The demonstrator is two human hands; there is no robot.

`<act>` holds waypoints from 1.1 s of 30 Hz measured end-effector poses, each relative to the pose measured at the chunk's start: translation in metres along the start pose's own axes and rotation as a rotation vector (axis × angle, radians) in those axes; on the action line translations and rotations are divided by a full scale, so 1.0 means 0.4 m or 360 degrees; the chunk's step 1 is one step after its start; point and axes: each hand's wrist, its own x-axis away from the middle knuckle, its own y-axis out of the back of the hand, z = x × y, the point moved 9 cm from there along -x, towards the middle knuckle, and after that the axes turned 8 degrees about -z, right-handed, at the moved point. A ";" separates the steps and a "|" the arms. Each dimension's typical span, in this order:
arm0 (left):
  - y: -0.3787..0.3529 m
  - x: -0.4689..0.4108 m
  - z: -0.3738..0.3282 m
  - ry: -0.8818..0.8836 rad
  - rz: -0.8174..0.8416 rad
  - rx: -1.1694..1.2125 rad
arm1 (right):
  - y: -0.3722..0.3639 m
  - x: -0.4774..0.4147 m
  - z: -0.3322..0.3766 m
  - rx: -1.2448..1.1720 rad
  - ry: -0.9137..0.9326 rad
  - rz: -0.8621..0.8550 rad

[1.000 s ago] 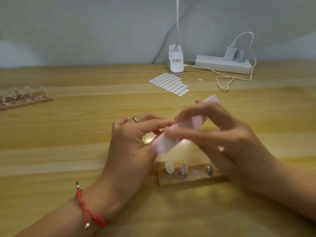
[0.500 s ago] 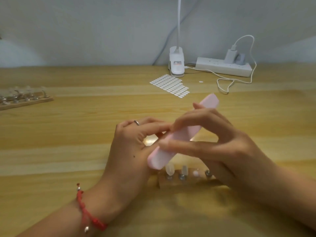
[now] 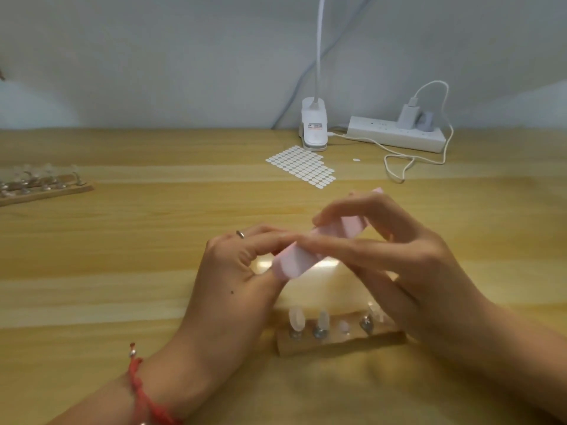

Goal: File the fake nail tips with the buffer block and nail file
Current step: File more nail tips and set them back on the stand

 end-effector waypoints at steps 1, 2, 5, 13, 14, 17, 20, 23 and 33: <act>0.000 0.000 0.004 0.0015 0.0005 0.0023 | -0.011 0.003 0.015 -0.0008 0.0056 0.0027; 0.002 -0.002 0.010 0.0036 -0.0007 0.0030 | -0.010 0.001 0.007 0.0008 0.0051 0.0036; 0.012 -0.002 0.014 0.0094 -0.0105 0.0036 | 0.026 -0.004 -0.083 0.0079 -0.0226 -0.0030; 0.020 0.003 0.019 0.0261 -0.0155 -0.0013 | 0.060 -0.002 -0.092 0.0164 -0.0233 -0.0247; 0.016 0.003 0.021 0.0294 -0.0144 0.0023 | 0.071 -0.002 -0.101 0.0184 -0.0261 -0.0274; -0.003 0.003 0.032 0.0369 -0.0025 0.0137 | 0.080 -0.001 -0.090 0.0231 -0.0210 -0.0299; -0.015 0.002 0.045 0.0460 0.0011 0.0261 | 0.036 0.004 -0.018 0.0231 0.0099 -0.0183; -0.031 0.001 0.064 0.0598 0.0102 0.0530 | 0.028 -0.002 -0.001 0.0348 0.0271 -0.0056; -0.040 0.009 0.187 0.0904 0.0264 0.0700 | 0.029 -0.014 0.012 0.0362 0.0293 0.0015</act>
